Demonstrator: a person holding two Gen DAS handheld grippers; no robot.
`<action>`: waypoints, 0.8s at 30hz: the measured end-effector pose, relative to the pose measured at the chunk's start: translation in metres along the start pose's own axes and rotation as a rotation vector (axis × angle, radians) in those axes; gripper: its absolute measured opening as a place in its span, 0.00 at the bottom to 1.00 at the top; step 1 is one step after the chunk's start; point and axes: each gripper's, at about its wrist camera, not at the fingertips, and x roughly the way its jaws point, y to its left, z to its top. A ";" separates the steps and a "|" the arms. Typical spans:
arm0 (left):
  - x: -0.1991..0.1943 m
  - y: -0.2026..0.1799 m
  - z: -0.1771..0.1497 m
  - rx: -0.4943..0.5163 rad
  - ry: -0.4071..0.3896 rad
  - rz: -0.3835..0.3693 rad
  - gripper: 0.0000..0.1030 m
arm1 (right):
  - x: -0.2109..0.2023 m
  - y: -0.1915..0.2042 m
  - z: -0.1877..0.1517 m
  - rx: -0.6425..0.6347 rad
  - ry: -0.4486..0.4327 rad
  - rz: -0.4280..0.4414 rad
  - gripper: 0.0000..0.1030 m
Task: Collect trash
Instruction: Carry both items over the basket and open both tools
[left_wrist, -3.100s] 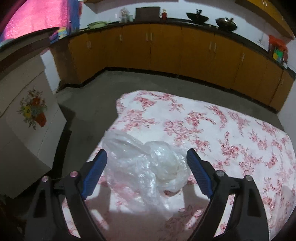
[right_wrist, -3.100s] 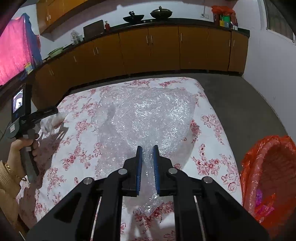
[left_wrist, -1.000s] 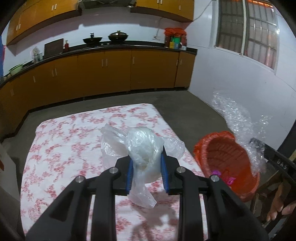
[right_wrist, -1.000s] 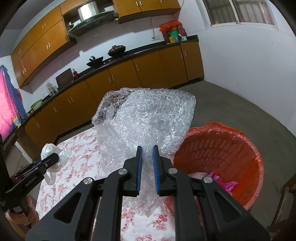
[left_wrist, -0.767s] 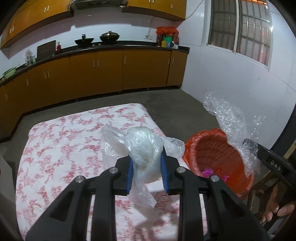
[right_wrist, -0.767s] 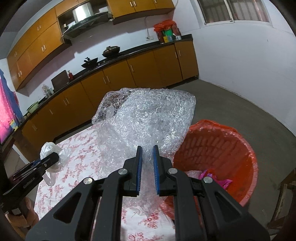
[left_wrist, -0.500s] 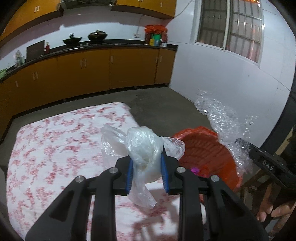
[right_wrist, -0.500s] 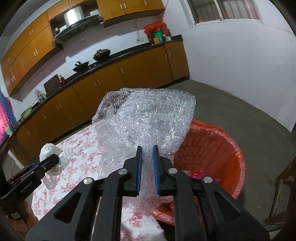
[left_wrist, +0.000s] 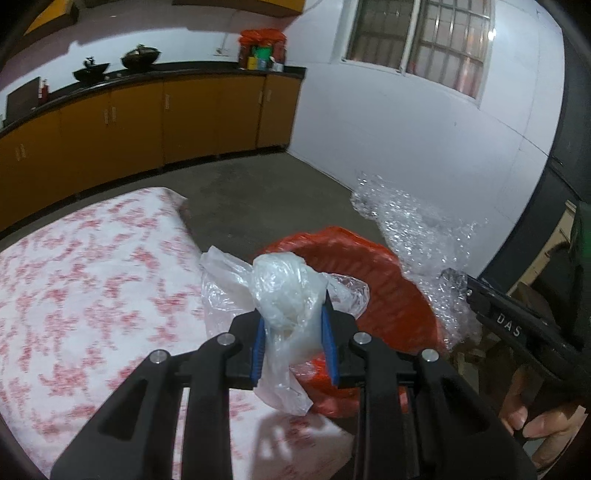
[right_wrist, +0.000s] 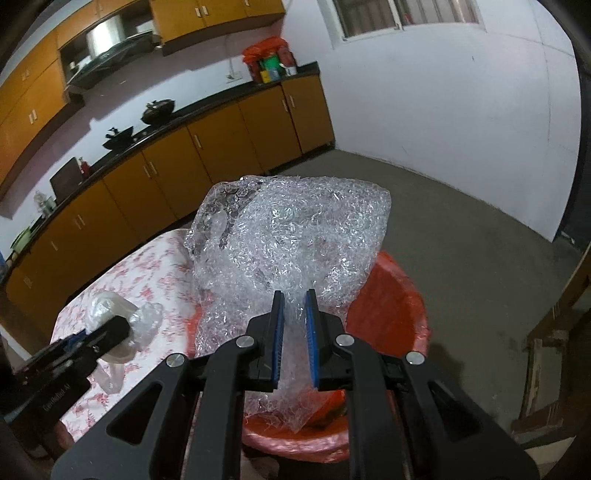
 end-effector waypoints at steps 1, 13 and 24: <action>0.006 -0.003 -0.001 0.006 0.007 -0.009 0.26 | 0.002 -0.003 0.000 0.006 0.004 -0.002 0.12; 0.066 -0.019 -0.010 0.008 0.093 -0.041 0.32 | 0.022 -0.022 0.006 0.078 0.050 0.018 0.13; 0.074 0.000 -0.020 -0.050 0.126 -0.039 0.53 | 0.027 -0.034 0.000 0.126 0.084 0.068 0.39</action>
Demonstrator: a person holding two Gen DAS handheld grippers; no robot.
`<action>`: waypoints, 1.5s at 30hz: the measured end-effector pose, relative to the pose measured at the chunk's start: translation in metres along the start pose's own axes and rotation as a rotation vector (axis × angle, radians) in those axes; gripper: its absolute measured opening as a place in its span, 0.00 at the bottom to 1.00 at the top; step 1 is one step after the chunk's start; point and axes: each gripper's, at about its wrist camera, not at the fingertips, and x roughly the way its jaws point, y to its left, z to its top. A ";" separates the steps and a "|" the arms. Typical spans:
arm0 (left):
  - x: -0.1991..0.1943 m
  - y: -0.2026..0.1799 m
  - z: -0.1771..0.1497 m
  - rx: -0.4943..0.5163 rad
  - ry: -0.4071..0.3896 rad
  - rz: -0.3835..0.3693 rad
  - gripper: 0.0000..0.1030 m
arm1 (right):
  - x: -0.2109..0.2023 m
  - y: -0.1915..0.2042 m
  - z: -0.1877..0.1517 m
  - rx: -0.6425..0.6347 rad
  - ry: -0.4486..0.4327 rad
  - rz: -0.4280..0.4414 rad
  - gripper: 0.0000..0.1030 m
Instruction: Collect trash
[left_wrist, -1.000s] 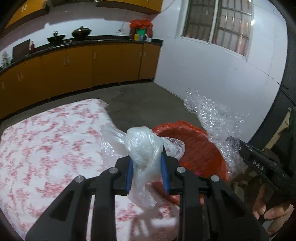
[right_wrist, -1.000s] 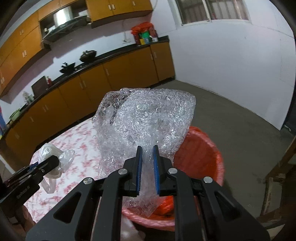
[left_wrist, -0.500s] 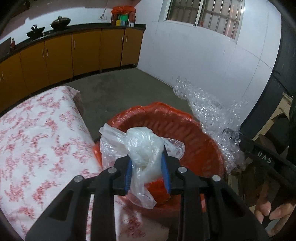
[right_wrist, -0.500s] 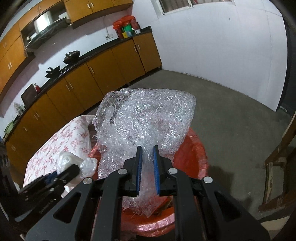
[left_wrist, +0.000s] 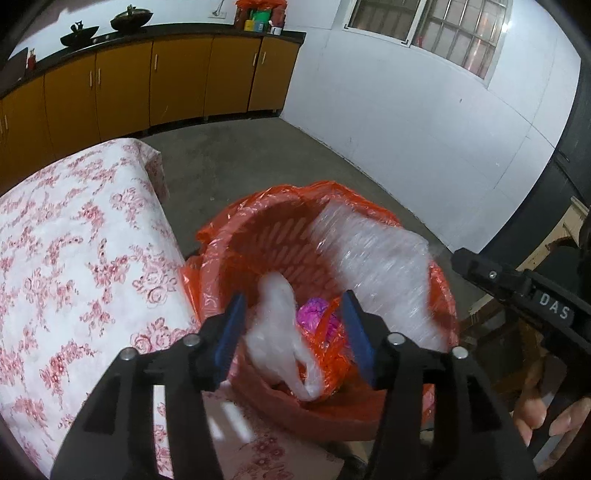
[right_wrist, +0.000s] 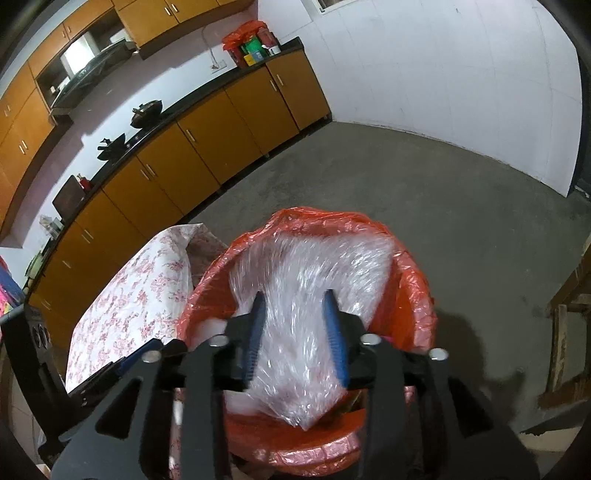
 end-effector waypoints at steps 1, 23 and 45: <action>-0.001 0.000 -0.002 0.001 0.001 0.000 0.53 | -0.003 -0.001 -0.001 0.001 -0.007 -0.006 0.42; -0.181 0.040 -0.058 -0.018 -0.338 0.412 0.96 | -0.111 0.085 -0.046 -0.404 -0.372 -0.163 0.98; -0.295 0.037 -0.154 -0.129 -0.454 0.591 0.96 | -0.154 0.124 -0.118 -0.470 -0.326 -0.059 0.98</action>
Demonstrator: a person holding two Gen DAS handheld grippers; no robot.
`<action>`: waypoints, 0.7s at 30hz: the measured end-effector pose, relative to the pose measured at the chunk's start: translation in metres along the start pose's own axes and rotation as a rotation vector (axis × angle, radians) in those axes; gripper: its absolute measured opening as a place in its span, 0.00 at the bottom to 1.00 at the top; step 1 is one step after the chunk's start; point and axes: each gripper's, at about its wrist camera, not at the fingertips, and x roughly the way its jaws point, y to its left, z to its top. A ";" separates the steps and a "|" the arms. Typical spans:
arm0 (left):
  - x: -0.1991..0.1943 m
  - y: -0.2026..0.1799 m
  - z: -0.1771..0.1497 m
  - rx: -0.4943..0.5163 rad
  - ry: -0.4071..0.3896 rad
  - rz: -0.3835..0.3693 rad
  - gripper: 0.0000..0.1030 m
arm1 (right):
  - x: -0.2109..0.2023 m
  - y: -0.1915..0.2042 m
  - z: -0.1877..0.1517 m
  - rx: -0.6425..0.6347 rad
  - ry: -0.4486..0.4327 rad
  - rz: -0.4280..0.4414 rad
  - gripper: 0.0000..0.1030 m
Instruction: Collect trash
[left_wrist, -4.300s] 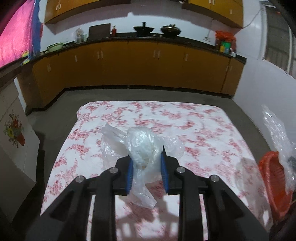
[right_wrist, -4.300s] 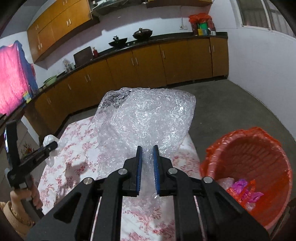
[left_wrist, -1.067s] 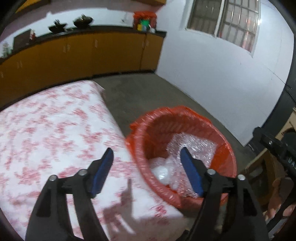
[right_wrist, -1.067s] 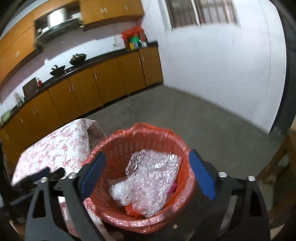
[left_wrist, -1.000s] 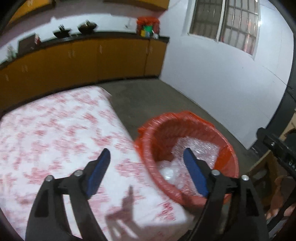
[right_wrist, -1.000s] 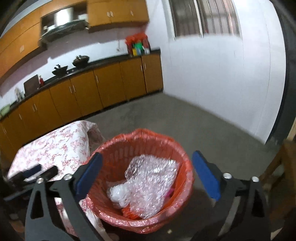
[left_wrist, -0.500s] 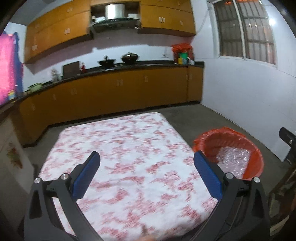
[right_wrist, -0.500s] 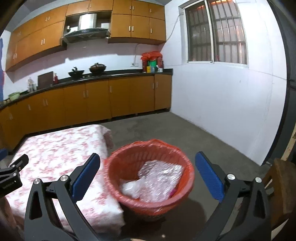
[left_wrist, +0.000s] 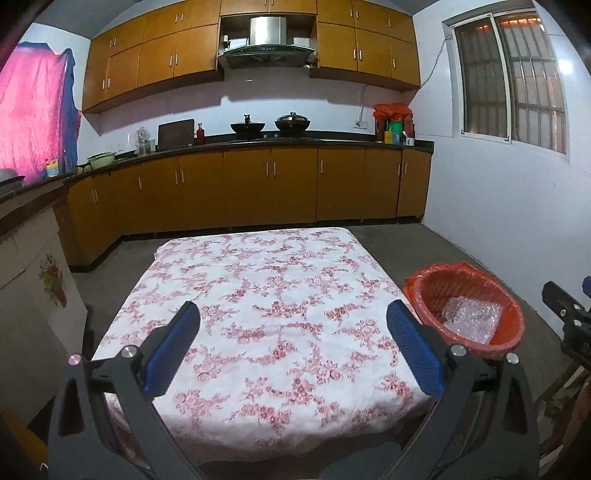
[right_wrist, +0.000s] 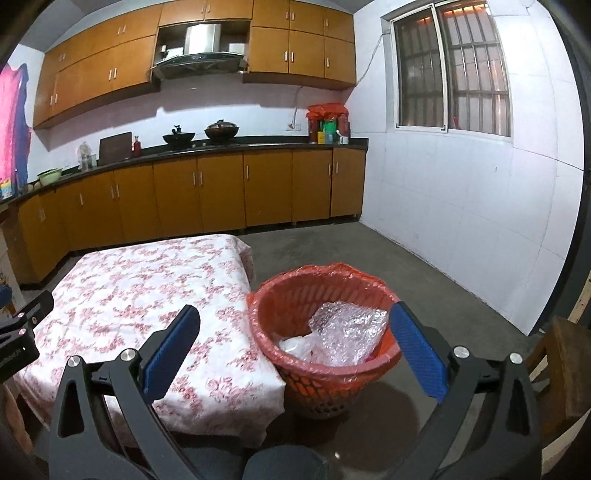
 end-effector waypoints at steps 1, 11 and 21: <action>-0.002 -0.001 -0.002 0.000 -0.003 -0.001 0.96 | -0.001 0.002 -0.002 -0.004 0.002 0.000 0.98; -0.010 -0.001 -0.013 -0.031 0.015 -0.031 0.96 | -0.010 0.008 -0.013 -0.021 0.006 -0.008 0.98; -0.017 -0.009 -0.016 -0.019 -0.002 -0.049 0.96 | -0.013 0.007 -0.016 -0.015 0.004 -0.011 0.98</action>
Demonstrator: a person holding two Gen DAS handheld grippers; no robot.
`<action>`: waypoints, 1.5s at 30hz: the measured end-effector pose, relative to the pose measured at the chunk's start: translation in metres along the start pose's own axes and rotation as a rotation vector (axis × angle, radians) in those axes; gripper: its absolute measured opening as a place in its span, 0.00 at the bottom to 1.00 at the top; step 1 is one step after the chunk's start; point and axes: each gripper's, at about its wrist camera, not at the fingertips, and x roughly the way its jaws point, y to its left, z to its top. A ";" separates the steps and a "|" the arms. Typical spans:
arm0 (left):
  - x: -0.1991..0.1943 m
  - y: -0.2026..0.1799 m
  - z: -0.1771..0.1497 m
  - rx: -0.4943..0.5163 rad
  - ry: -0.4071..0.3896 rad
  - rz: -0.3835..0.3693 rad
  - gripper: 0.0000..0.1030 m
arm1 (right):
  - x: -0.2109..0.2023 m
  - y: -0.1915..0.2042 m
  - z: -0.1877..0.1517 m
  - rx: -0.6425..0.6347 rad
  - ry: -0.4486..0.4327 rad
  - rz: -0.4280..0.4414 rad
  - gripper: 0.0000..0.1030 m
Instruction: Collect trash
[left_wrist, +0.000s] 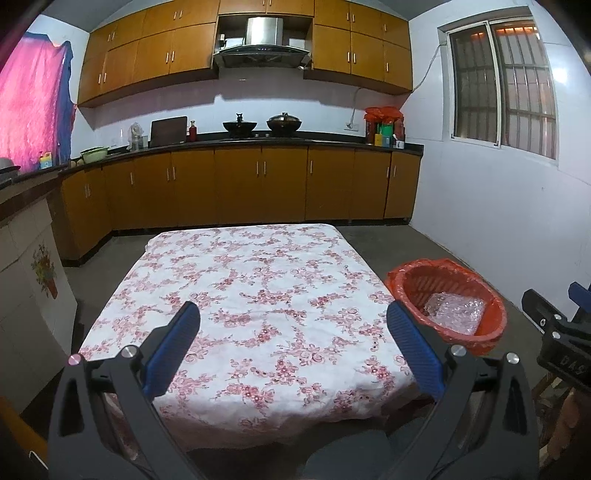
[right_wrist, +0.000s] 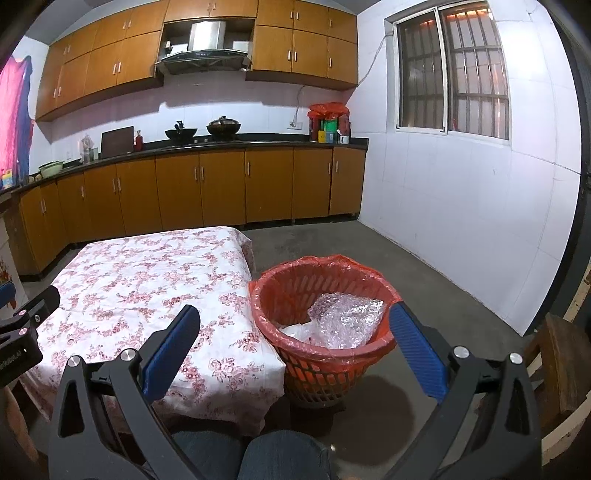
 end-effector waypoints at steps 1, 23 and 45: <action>0.000 -0.001 0.000 0.003 0.000 -0.002 0.96 | -0.001 0.000 -0.001 0.003 0.002 -0.002 0.98; -0.003 -0.012 0.000 0.038 -0.018 -0.018 0.96 | -0.002 -0.005 -0.006 0.009 0.015 -0.024 0.98; -0.002 -0.012 -0.001 0.031 -0.011 -0.026 0.96 | -0.002 -0.005 -0.008 0.010 0.020 -0.024 0.98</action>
